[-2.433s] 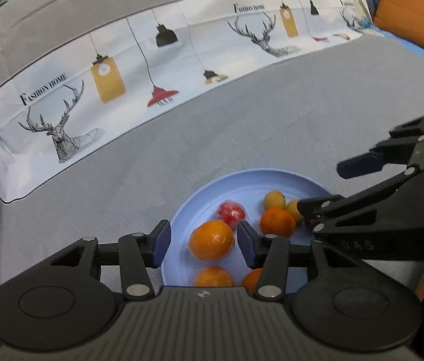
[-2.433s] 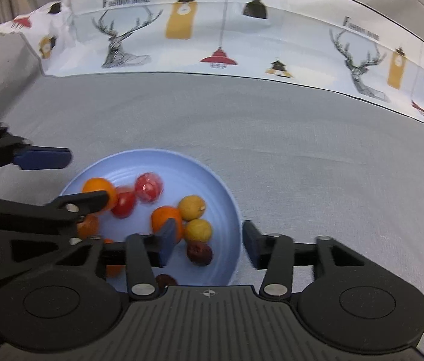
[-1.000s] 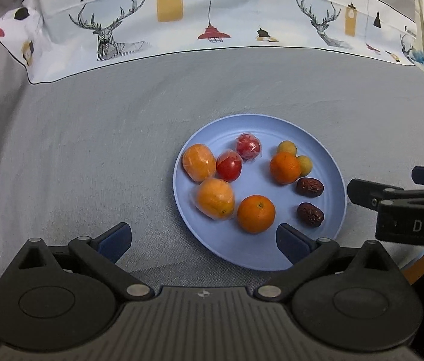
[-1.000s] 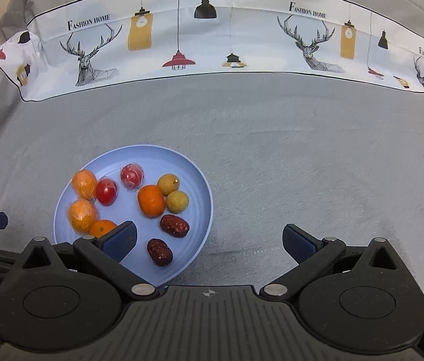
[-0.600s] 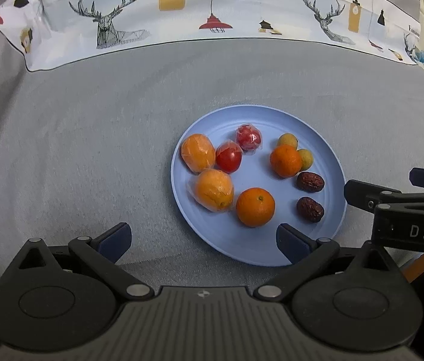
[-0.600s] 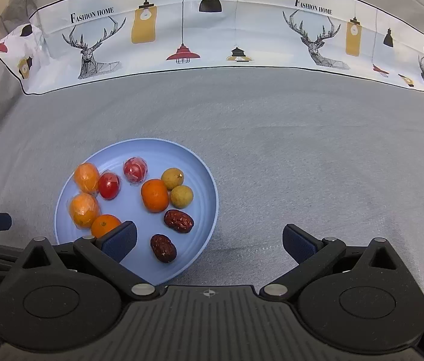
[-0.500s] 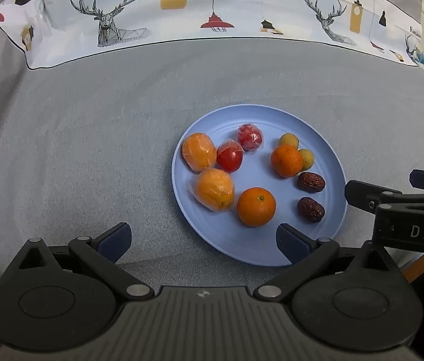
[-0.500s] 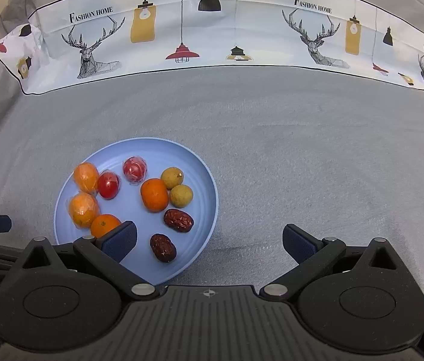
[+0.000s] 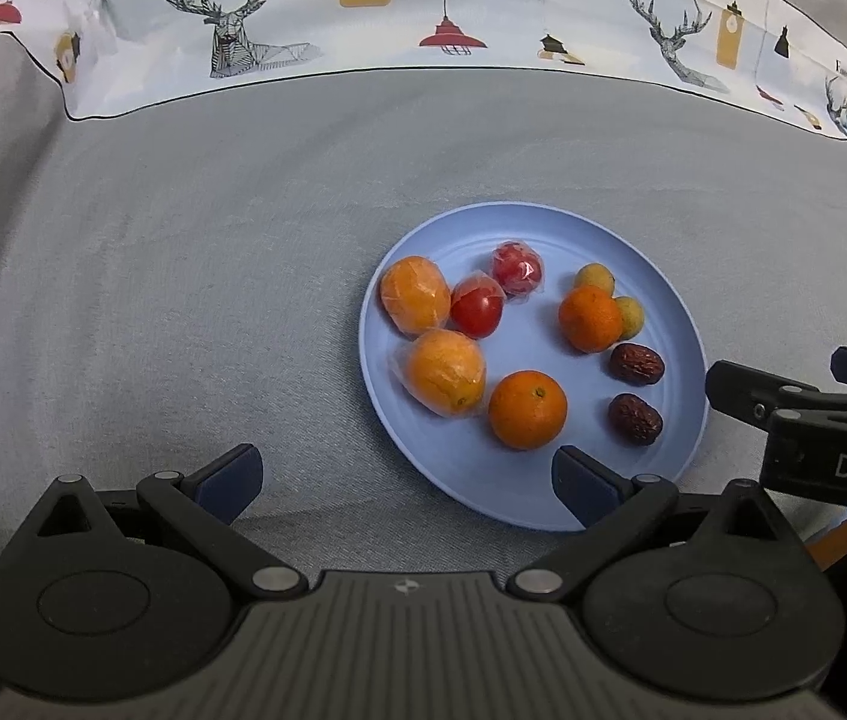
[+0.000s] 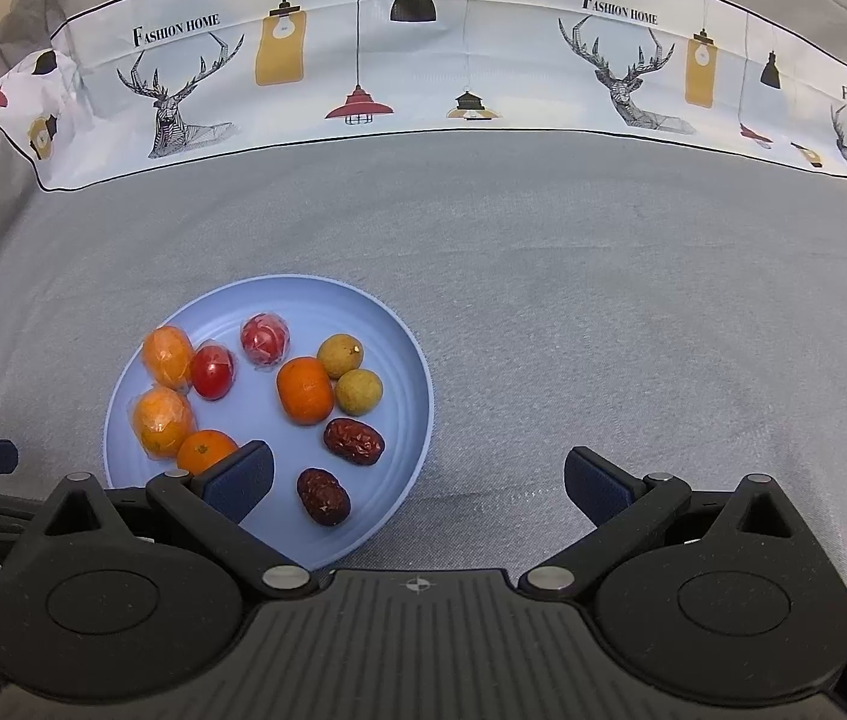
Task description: Organize fruits
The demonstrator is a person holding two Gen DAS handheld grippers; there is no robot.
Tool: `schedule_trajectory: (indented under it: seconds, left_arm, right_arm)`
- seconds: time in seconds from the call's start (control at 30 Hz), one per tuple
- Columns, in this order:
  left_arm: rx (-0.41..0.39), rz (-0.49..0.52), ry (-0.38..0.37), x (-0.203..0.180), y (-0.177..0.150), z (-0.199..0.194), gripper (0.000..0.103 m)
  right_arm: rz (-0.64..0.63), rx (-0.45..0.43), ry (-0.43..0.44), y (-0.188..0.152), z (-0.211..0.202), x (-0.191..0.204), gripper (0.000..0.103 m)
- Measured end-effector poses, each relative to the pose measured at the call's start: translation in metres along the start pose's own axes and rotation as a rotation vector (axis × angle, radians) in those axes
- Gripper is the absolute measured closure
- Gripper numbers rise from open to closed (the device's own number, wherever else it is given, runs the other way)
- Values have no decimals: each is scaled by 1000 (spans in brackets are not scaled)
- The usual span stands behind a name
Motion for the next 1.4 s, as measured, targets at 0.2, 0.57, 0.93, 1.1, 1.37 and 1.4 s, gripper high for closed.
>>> schedule_trajectory:
  seconds: [0.2,0.57,0.93,1.1,1.37,1.4]
  left_arm:
    - [0,4,2,-1,0,0,1]
    - [-8,20,1,-2,0,-2,1]
    - [-24,36,1,-4,1,-5,1]
    - [-26,38,2,-4,1,-5,1]
    - [-27,39,2,-5,1,-5,0]
    - [-27,39,2,-6,1,-6,0]
  right_arm:
    - [-2,2,0,0,0,0,1]
    - [1,3,0,0,0,0,1]
    - [4,3,3,0,1,0,1]
    - [4,3,3,-1,1,0,1]
    - [4,2,2,-1,1,1,1]
    - [4,2,2,-1,1,0,1]
Point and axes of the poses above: each gripper's, at about its wrist camera, not at the fingertips, and z roughly the way its jaws point, x to its left, y to its top, the point moved 6 cm from there along z, roughly the way its jaws point, and after that the axes turned 10 degrees about -z, right-handed, at the moved point
